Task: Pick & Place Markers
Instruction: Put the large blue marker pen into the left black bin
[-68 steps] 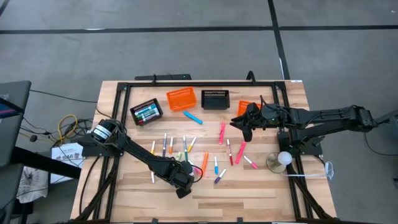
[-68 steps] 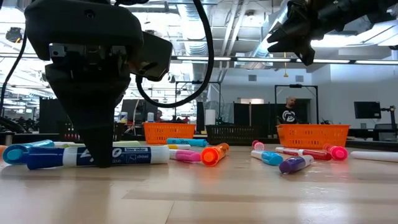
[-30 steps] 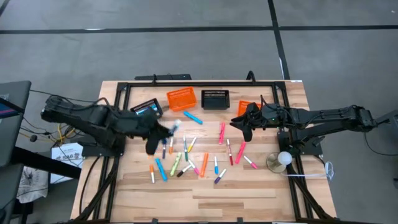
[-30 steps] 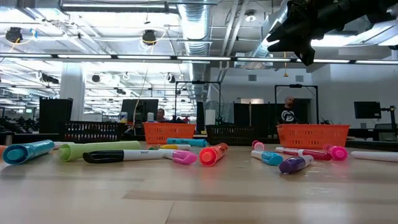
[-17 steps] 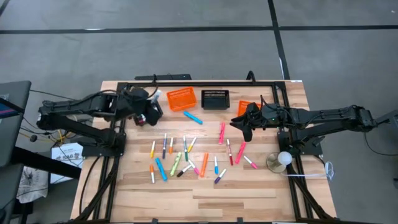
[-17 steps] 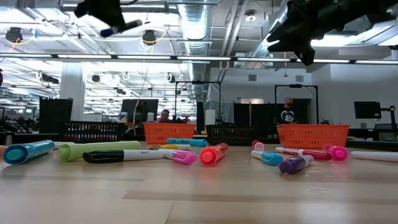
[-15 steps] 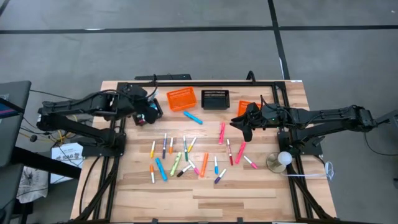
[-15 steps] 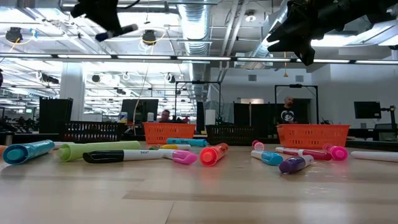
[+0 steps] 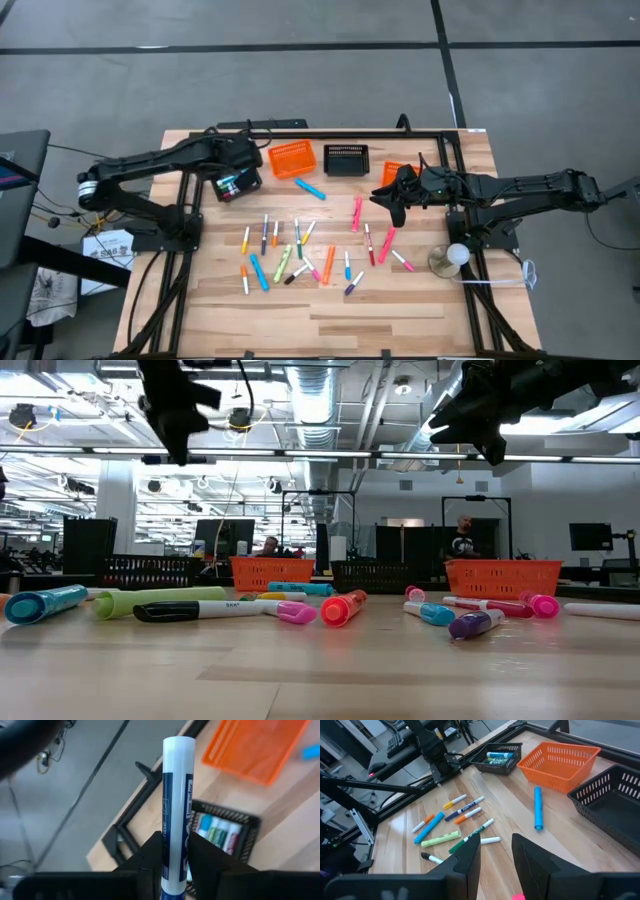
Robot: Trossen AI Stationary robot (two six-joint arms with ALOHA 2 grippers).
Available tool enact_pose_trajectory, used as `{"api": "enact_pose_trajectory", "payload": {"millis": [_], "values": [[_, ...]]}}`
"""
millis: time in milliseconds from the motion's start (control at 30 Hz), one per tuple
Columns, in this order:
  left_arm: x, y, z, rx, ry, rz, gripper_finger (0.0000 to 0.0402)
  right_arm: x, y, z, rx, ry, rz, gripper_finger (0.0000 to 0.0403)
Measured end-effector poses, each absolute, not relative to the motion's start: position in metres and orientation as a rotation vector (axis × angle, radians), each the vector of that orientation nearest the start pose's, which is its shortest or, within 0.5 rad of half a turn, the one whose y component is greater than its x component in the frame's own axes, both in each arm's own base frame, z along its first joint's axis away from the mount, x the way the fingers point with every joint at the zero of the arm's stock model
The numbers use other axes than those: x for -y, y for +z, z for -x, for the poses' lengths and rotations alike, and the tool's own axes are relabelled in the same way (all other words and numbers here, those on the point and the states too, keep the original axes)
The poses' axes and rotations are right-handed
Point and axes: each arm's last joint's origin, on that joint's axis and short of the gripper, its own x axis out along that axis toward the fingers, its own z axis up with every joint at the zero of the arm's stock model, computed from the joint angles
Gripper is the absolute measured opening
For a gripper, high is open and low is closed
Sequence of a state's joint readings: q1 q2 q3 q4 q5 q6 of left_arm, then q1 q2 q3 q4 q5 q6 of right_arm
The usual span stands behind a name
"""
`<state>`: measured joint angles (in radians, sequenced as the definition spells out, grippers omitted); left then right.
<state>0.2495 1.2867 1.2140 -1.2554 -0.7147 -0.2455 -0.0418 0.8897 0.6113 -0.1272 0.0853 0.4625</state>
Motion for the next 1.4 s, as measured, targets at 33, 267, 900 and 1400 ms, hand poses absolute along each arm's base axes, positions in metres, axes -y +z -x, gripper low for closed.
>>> {"api": "enact_pose_trajectory", "payload": {"millis": [33,267,900,1400], "values": [[-0.075,0.309,-0.207,-1.253,0.959,-0.141,0.0074,0.011,0.261,-0.194,-0.369,-0.217,-0.447,0.0102],[-0.091,0.297,-0.213,-1.365,0.937,-0.177,0.0072,0.011,0.261,-0.194,-0.369,-0.217,-0.447,0.0102],[-0.091,0.216,-0.163,-1.359,0.717,-0.034,0.0073,0.012,0.261,-0.194,-0.357,-0.263,-0.437,0.0102],[-0.130,0.180,-0.174,-1.418,0.549,0.112,0.0075,0.012,0.261,-0.194,-0.357,-0.264,-0.445,0.0102]]}}
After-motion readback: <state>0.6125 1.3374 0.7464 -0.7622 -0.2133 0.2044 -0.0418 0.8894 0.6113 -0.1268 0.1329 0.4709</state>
